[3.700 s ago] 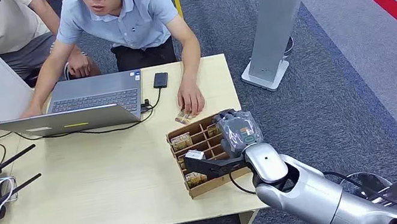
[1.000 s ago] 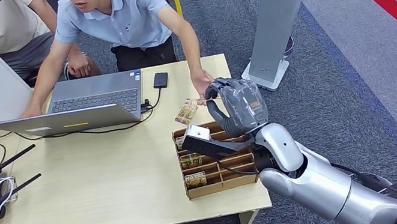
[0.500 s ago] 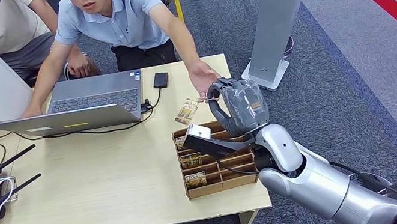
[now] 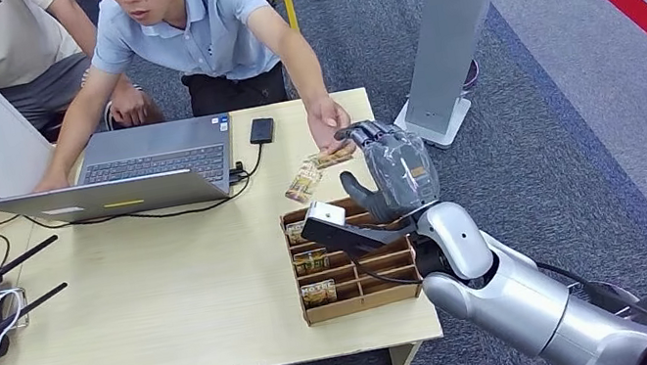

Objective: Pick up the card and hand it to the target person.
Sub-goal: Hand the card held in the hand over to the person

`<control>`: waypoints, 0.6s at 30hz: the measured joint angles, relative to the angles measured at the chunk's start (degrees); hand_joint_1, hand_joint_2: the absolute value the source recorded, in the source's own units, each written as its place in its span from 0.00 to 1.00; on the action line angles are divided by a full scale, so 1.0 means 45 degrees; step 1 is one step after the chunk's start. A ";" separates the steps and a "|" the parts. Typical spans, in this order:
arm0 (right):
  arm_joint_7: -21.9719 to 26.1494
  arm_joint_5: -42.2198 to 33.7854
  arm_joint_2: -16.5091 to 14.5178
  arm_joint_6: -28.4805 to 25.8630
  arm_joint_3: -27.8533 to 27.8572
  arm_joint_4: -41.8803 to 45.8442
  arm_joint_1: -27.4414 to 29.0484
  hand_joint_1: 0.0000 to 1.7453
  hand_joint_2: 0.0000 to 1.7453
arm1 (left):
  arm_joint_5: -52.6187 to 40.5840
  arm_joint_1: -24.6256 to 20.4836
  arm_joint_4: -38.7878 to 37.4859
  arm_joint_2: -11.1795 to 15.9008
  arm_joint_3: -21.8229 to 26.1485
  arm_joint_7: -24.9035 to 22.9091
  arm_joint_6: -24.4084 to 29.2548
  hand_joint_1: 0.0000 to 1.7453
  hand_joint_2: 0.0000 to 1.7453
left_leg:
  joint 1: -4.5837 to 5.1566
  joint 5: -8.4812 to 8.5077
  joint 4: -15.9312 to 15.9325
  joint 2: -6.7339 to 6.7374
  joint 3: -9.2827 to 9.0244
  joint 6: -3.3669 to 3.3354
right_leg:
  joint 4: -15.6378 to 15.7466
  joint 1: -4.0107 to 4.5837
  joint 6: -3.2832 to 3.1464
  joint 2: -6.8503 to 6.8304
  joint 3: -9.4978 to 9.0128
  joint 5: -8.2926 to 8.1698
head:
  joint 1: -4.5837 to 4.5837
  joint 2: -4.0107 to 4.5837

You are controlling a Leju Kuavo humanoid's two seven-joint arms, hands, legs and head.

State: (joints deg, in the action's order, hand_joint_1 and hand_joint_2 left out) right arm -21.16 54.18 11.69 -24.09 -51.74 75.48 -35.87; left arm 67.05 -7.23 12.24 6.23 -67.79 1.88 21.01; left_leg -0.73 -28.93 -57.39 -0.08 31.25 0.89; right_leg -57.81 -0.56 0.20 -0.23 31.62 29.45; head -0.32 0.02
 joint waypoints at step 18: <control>0.2126 -0.7939 0.0402 -0.0842 0.1217 0.2282 0.1868 0.00 1.00 | 0.0549 0.0223 0.0000 0.0000 0.0003 0.0083 0.0261 0.00 0.00 | 0.0000 -0.0001 0.0000 0.0001 -0.0001 -0.0001 | 0.0004 0.0000 0.0000 0.0001 0.0007 0.0001 | 0.0000 0.0000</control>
State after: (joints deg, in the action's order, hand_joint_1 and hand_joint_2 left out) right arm -11.59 18.46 13.50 -27.87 -46.26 85.75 -27.46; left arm 69.52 -6.22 12.24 6.23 -67.78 2.25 22.18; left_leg -0.73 -28.94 -57.39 -0.08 31.25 0.89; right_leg -57.79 -0.56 0.20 -0.23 31.65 29.46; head -0.32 0.02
